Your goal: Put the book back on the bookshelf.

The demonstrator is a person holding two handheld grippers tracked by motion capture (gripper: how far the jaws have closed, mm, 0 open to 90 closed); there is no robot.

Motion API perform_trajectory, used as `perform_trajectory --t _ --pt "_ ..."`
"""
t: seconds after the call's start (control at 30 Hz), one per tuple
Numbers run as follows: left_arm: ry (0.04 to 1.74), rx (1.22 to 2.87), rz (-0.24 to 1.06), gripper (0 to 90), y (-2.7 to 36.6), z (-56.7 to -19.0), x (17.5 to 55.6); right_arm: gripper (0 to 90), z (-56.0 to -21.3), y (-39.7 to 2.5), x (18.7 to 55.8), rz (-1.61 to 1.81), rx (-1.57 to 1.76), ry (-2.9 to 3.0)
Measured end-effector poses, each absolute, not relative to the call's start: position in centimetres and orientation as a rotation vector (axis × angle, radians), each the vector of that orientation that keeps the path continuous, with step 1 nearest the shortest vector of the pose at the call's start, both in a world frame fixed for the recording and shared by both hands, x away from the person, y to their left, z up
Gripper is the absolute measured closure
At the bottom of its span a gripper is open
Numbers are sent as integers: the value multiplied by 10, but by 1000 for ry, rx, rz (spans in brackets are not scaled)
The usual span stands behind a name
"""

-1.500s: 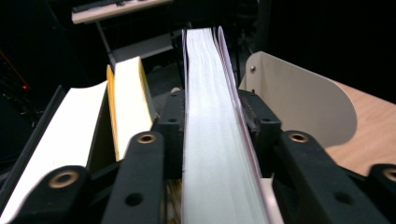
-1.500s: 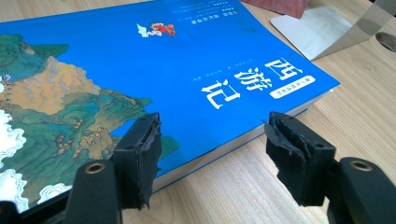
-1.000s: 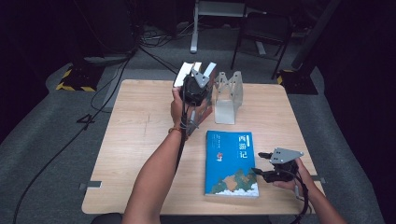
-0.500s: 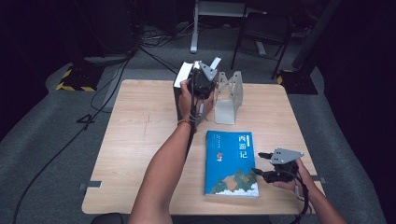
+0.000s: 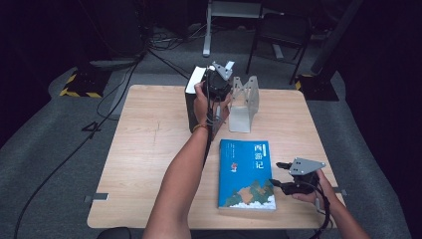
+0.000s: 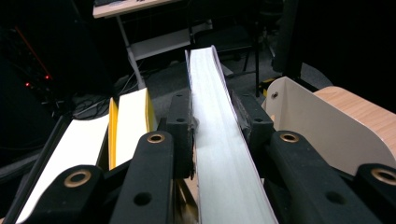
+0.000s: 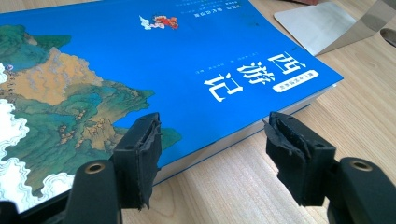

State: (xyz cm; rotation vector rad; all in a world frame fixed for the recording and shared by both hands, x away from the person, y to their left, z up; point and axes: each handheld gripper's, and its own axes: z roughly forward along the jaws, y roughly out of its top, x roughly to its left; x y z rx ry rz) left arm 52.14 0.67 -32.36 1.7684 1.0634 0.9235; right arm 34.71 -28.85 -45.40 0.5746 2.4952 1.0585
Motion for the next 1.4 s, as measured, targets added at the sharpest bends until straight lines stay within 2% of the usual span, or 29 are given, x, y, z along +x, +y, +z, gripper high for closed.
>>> perform_trajectory --t 0.37,0.77,1.4 --pt "1034 1816 921 682 16 -321 518 361 -455 -287 348 1045 569 2504" --pt "1004 1810 916 567 27 -317 507 358 -453 -288 348 1048 573 2490" --pt "875 1870 880 524 54 -322 469 358 -453 -291 348 1045 606 2472"
